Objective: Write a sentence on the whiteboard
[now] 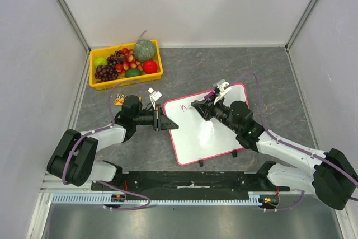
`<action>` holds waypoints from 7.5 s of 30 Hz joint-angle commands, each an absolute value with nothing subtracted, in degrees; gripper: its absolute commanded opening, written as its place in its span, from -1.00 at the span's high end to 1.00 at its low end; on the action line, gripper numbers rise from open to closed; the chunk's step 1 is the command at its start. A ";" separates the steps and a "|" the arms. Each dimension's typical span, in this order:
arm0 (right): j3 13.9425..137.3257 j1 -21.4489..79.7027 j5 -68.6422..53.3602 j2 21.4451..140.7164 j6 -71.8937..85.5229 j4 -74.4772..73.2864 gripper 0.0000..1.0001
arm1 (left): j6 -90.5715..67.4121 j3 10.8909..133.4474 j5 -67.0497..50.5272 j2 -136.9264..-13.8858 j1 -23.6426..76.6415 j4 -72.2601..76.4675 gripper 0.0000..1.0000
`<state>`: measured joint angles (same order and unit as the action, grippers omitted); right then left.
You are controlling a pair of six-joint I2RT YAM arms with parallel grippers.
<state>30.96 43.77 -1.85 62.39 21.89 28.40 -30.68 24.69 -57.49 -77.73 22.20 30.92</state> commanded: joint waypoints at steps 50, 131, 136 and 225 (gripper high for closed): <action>33.31 43.42 3.96 62.75 20.30 25.75 1.00 | -19.34 22.76 -54.67 -78.14 22.76 29.44 0.96; 31.55 43.42 4.31 61.44 20.48 22.50 1.00 | -19.25 22.68 -54.58 -77.87 22.76 29.53 0.96; 30.76 43.42 3.87 60.91 20.57 22.06 1.00 | -19.16 22.59 -54.41 -77.87 22.76 29.44 0.96; 31.90 43.24 7.21 60.03 21.18 23.46 1.00 | -19.07 22.50 -54.32 -77.43 22.85 29.53 0.96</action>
